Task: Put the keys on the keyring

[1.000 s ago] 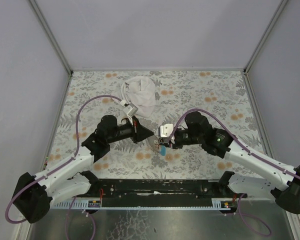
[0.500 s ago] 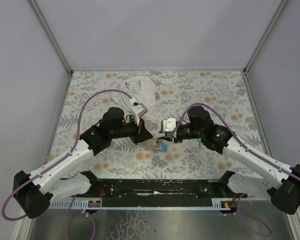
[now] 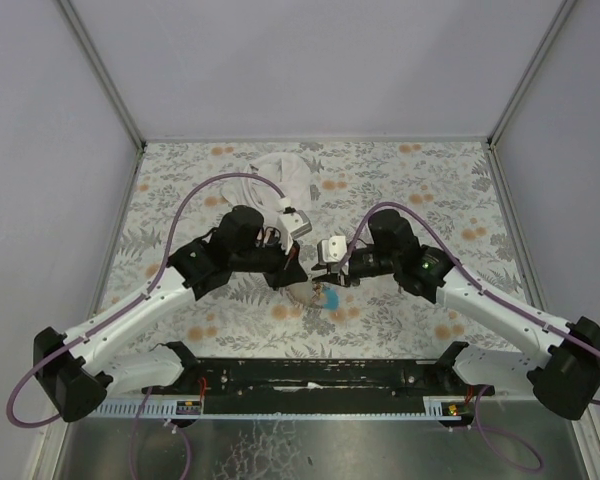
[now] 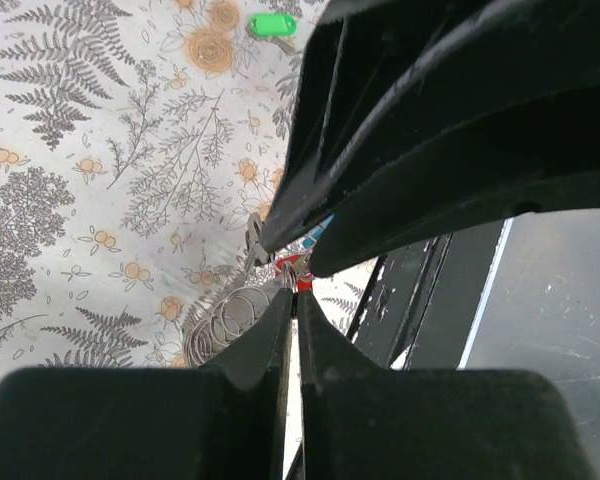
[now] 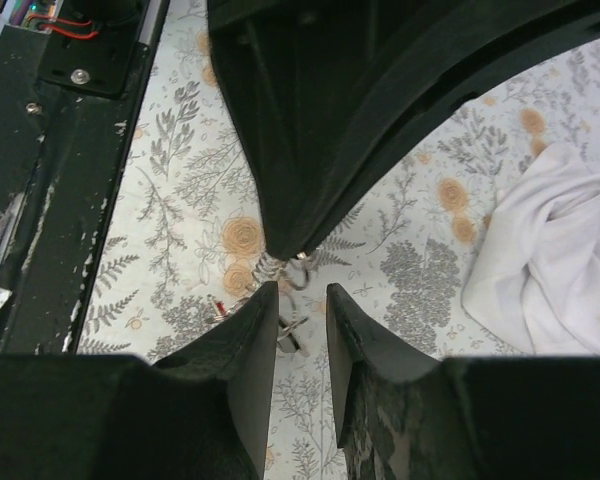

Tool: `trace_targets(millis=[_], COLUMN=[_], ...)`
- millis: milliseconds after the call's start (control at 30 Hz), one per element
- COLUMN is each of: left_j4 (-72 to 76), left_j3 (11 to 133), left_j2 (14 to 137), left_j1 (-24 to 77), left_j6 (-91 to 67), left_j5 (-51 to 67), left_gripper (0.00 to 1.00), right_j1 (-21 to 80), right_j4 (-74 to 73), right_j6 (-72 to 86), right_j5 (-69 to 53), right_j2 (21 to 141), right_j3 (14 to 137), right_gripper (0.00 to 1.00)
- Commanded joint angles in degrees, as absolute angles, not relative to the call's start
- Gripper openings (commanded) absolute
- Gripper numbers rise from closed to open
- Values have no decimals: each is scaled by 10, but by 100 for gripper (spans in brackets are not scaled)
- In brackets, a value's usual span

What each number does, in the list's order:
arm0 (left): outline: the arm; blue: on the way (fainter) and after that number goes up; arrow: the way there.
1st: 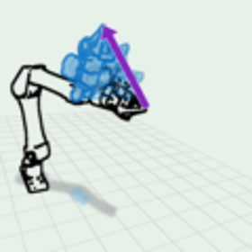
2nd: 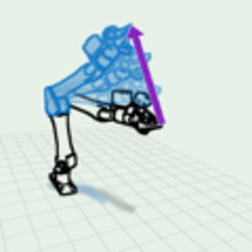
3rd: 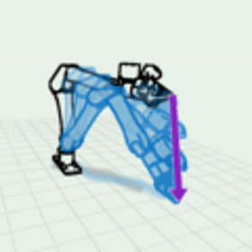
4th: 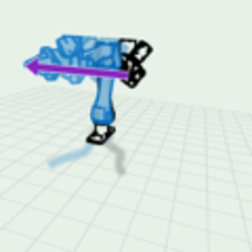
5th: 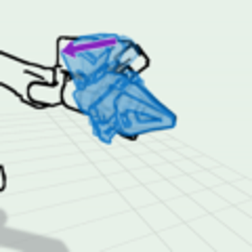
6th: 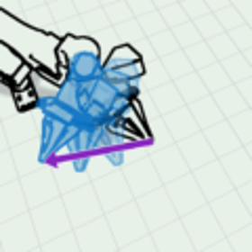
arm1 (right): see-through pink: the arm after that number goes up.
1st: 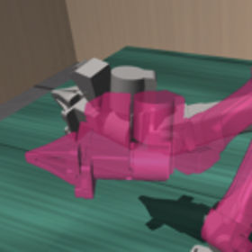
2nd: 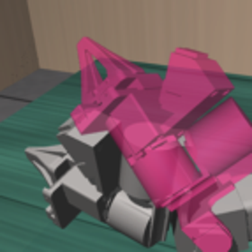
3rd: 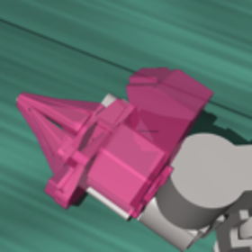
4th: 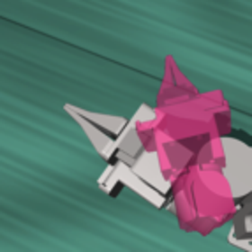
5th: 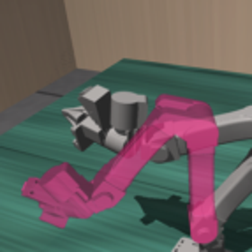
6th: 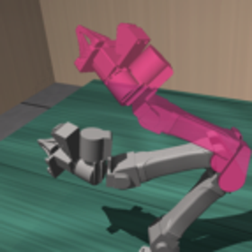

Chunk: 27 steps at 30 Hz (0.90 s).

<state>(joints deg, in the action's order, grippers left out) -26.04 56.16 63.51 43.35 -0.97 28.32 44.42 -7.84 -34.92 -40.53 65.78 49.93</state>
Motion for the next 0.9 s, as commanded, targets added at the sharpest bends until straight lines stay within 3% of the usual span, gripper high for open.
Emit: trace_targets(millis=[0,433,867], left_j4=[-277,-279,-279], left_j3=[586,590,595], left_j2=[640,648,657], left_j1=[443,449,457], left_j6=[15,24,30], left_j5=[289,296,306], left_gripper=[0,0,0], right_j1=[435,435,434], right_j4=[-17,-47,-28], right_j6=[-333,-354,-345], right_j5=[-400,-473,-500], right_j2=[625,664,677], right_j3=[488,494,492], right_gripper=[33,34,23])
